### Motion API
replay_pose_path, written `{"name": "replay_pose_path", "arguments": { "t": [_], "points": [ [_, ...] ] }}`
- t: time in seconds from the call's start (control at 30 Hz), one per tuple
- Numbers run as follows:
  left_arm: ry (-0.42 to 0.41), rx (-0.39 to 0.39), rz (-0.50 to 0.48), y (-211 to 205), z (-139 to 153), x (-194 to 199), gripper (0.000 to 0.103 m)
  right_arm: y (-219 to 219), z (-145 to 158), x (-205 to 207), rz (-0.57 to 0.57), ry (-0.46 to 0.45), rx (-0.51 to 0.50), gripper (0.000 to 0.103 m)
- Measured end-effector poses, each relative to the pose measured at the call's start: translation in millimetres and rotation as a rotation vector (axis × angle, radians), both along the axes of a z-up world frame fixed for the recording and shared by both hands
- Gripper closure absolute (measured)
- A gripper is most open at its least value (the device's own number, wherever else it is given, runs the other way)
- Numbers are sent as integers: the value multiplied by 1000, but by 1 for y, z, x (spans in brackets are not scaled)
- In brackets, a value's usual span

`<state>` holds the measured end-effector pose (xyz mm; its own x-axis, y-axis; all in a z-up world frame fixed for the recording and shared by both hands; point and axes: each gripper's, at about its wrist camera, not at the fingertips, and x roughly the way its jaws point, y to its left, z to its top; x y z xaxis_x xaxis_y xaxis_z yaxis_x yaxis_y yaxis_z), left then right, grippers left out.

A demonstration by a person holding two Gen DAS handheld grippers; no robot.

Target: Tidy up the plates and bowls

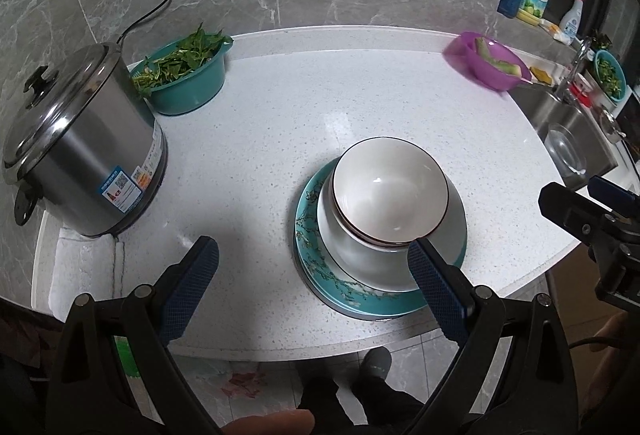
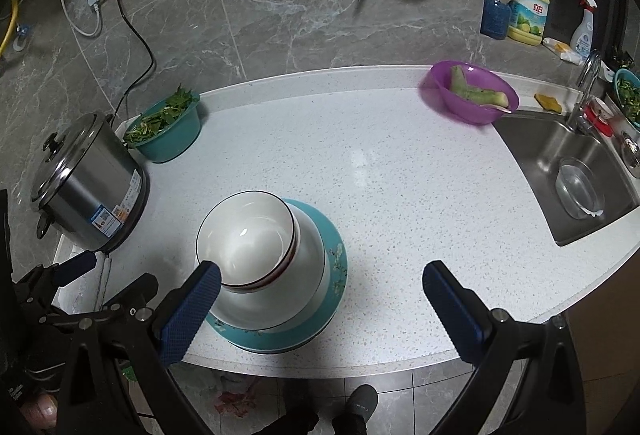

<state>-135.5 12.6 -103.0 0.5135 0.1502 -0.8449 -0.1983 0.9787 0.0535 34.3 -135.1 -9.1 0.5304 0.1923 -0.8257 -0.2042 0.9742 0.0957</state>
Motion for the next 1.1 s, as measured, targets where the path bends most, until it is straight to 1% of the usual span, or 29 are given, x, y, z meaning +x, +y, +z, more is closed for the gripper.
{"name": "replay_pose_path", "arguments": {
  "t": [0.47,1.1],
  "points": [
    [-5,-2,-7,-8,2,-3,7,2,0,-1,1,1,-5,0],
    [-9,15,-9,-11,6,-6,7,3,1,-2,0,0,-6,0]
  ]
}}
